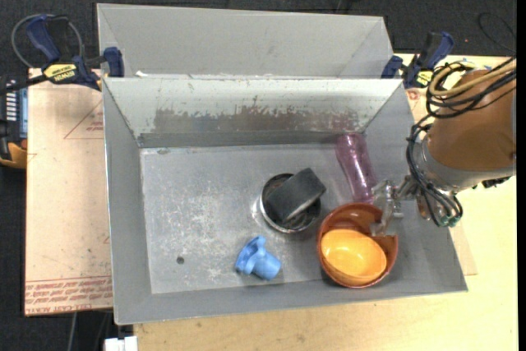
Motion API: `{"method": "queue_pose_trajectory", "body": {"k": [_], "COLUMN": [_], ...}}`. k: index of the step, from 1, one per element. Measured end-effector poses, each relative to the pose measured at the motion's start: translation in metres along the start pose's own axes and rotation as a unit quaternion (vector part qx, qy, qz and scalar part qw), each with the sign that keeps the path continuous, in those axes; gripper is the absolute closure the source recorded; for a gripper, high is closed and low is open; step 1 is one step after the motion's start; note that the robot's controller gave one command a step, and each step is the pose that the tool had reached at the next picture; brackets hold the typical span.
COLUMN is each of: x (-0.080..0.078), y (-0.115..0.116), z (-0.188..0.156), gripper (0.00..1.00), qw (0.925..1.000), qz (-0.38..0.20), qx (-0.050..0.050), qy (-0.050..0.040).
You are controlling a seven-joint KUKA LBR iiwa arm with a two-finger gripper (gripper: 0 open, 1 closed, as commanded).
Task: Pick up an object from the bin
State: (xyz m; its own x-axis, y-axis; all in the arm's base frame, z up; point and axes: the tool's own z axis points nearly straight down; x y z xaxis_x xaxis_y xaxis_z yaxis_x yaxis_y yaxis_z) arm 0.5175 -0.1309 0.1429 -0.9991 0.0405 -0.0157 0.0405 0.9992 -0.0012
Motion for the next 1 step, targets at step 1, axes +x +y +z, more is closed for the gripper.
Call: {"method": "queue_pose_trajectory", "body": {"k": [1], "x": [0.0042], "y": [0.0223], "z": [0.0405], "gripper": [1.0], "qw": [0.9991], "qz": [0.043], "qx": [-0.001], "qy": [-0.0036]}}
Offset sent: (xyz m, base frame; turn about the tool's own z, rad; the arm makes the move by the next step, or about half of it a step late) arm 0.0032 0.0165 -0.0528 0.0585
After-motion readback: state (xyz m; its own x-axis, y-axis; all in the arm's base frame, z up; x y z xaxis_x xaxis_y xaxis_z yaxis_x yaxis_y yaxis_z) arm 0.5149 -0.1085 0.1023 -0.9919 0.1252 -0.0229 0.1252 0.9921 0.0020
